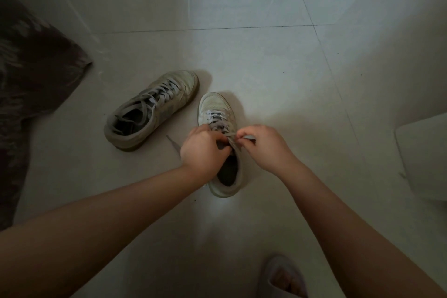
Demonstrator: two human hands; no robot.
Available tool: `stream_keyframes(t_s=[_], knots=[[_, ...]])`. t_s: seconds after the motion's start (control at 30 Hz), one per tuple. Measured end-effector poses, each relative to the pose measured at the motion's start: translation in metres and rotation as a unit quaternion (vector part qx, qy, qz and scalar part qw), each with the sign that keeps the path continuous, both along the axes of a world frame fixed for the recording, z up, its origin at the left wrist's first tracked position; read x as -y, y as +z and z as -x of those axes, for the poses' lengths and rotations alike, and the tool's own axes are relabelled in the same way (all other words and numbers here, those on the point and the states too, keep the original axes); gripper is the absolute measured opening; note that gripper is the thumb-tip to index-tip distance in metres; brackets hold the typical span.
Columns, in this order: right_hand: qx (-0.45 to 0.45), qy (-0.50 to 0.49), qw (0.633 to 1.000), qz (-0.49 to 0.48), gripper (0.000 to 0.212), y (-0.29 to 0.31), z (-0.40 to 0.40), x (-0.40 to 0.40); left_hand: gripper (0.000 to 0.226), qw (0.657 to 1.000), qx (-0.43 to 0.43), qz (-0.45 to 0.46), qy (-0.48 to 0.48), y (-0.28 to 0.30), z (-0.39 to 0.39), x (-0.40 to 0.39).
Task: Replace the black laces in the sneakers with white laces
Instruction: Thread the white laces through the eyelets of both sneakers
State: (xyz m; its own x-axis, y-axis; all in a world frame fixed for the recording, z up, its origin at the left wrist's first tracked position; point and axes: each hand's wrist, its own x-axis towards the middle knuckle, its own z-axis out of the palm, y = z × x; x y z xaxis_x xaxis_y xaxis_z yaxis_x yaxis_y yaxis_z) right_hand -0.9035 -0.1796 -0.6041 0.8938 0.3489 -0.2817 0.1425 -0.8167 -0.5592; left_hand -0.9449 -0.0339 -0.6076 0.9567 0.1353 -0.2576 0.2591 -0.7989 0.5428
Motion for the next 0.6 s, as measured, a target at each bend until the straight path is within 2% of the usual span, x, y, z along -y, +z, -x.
stream_keyframes(t_s=[0.1,0.2,0.27,0.4,0.47,0.53,0.6], knots=[[0.001,-0.017,0.999,-0.036,0.008,-0.003,-0.001,-0.004,0.026,1.0,0.001,0.012,-0.008,-0.003,0.001,-0.001],[-0.051,-0.102,0.988,-0.105,0.012,-0.006,0.002,-0.004,0.024,1.0,0.009,0.015,-0.014,-0.006,0.001,-0.002],[-0.071,-0.117,0.981,-0.135,0.015,-0.006,0.008,-0.003,0.021,0.999,0.019,0.028,-0.013,-0.007,0.001,-0.002],[-0.029,-0.068,0.989,-0.131,0.022,-0.006,0.018,-0.001,0.013,0.992,0.029,0.109,-0.051,-0.007,-0.004,-0.009],[-0.003,-0.069,0.99,-0.124,0.018,-0.009,0.021,-0.001,0.007,0.985,0.027,0.157,-0.064,-0.007,-0.006,-0.016],[0.04,-0.055,0.994,-0.086,0.019,-0.011,0.023,-0.003,0.003,0.978,0.002,0.203,-0.052,-0.005,-0.006,-0.023],[0.08,-0.033,0.995,-0.047,0.023,-0.012,0.025,-0.007,0.013,0.953,-0.054,0.298,-0.009,-0.003,-0.005,-0.028]])
